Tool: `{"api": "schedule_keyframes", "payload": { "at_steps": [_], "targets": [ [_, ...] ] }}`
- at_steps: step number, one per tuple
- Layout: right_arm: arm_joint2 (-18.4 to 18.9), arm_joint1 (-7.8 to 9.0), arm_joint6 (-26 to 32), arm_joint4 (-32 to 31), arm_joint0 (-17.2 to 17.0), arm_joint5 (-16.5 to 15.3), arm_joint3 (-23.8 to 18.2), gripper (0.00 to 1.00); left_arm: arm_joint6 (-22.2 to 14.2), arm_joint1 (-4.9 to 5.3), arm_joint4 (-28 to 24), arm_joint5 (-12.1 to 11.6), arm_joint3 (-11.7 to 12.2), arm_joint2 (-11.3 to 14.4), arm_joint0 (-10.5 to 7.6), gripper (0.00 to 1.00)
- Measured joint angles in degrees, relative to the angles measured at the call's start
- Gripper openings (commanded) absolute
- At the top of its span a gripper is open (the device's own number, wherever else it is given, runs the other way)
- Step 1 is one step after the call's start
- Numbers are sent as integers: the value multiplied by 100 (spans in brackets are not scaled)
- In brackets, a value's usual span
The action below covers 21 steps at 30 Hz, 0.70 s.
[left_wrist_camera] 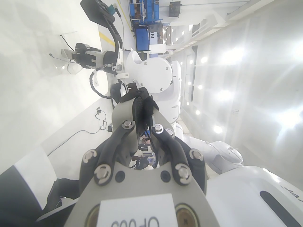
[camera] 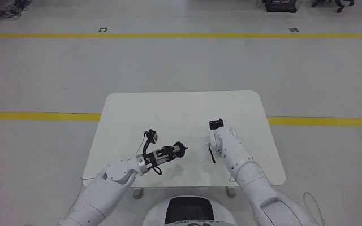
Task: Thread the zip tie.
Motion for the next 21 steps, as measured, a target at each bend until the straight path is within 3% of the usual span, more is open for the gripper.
{"api": "schedule_keyframes", "payload": {
  "at_steps": [14,18,21],
  "targets": [
    [-2,-110,-147,0,218,0,598,27,0,0,0,0,0,0,0,0],
    [49,-140,-206,0,259,0,712,20,0,0,0,0,0,0,0,0],
    [109,-166,-293,-1,263,0,754,6,0,0,0,0,0,0,0,0]
  ]
}}
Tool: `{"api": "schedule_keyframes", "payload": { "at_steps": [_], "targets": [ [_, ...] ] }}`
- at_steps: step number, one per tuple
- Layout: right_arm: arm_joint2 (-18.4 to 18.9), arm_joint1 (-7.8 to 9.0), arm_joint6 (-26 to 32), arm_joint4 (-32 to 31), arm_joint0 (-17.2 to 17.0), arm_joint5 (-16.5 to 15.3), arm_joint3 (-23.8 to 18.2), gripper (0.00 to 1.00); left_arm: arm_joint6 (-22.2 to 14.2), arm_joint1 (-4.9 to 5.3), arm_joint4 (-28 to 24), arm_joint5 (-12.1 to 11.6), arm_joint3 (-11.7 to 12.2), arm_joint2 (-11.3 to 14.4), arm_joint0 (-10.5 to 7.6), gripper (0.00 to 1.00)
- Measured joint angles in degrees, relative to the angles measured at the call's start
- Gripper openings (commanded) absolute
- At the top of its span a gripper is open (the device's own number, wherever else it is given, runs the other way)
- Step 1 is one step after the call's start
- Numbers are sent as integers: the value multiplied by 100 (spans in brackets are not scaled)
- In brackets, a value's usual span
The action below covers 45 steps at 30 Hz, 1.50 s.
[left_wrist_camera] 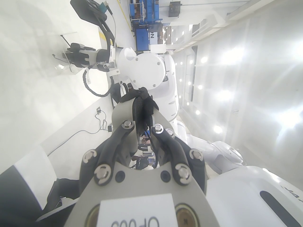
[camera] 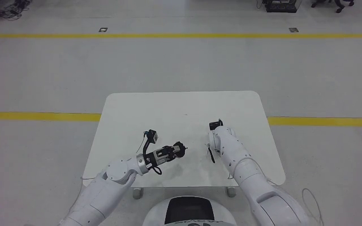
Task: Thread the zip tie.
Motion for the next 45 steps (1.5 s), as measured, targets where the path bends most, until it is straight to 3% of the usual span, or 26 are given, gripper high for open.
{"api": "schedule_keyframes", "payload": {
  "at_steps": [1,11,13,15,20,33,45],
  "targets": [
    [27,-9,-38,0,-5,0,3,0,0,0,0,0,0,0,0,0],
    [361,-100,-364,1,-102,0,-111,0,0,0,0,0,0,0,0,0],
    [359,-98,-333,2,-119,0,-175,6,0,0,0,0,0,0,0,0],
    [340,-85,-291,2,-131,0,-239,15,0,0,0,0,0,0,0,0],
    [246,-28,-188,1,-160,0,-401,22,0,0,0,0,0,0,0,0],
    [-72,144,52,1,-123,0,-495,24,0,0,0,0,0,0,0,0],
    [-140,180,192,1,-169,0,-537,23,0,0,0,0,0,0,0,0]
  ]
}}
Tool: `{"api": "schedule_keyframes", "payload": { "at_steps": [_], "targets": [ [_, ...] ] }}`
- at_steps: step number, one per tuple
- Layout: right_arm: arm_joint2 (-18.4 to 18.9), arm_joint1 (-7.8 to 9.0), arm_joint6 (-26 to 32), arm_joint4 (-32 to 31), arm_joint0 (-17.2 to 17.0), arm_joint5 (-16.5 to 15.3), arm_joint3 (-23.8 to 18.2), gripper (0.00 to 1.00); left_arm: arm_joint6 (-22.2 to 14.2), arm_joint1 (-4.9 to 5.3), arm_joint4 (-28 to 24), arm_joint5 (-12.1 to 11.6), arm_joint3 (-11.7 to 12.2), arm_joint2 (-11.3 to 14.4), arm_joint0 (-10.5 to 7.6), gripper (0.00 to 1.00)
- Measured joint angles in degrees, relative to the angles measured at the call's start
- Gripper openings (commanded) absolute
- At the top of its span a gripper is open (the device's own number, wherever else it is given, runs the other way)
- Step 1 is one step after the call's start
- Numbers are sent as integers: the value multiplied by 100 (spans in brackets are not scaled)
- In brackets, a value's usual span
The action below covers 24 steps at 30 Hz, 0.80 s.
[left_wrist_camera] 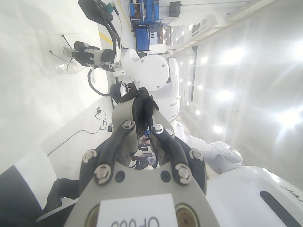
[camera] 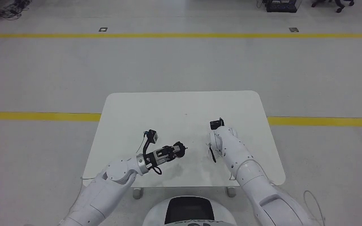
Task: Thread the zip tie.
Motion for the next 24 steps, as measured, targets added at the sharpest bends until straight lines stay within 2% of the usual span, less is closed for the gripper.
{"api": "schedule_keyframes", "payload": {
  "at_steps": [4,11,24],
  "targets": [
    [85,-20,-70,0,-66,0,-98,24,0,0,0,0,0,0,0,0],
    [270,-35,-175,0,-359,0,-566,25,0,0,0,0,0,0,0,0],
    [66,122,90,0,-516,0,-900,29,0,0,0,0,0,0,0,0]
  ]
}}
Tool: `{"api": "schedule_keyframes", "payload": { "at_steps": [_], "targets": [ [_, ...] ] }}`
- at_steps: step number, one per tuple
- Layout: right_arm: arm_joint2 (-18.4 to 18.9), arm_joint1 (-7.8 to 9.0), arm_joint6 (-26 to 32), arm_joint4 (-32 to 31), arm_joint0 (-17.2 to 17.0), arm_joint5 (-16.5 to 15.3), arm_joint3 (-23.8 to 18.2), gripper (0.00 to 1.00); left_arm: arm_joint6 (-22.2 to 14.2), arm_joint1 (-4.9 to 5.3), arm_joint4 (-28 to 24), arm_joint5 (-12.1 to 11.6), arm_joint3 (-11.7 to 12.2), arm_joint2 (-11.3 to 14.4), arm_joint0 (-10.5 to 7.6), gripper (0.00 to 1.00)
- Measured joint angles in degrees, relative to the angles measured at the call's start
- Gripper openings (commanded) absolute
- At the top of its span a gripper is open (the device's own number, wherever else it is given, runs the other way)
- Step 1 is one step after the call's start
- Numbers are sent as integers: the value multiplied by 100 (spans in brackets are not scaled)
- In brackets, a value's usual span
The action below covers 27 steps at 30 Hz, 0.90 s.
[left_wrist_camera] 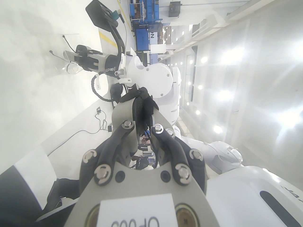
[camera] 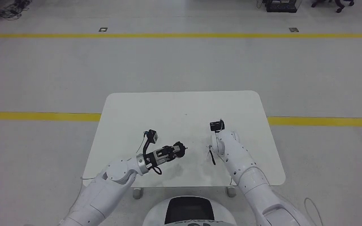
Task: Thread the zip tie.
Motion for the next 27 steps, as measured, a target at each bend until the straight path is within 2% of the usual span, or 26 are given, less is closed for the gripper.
{"api": "schedule_keyframes", "payload": {
  "at_steps": [13,27],
  "targets": [
    [-255,53,199,0,2,0,-32,29,0,0,0,0,0,0,0,0],
    [-254,-39,-76,0,75,0,272,26,0,0,0,0,0,0,0,0]
  ]
}}
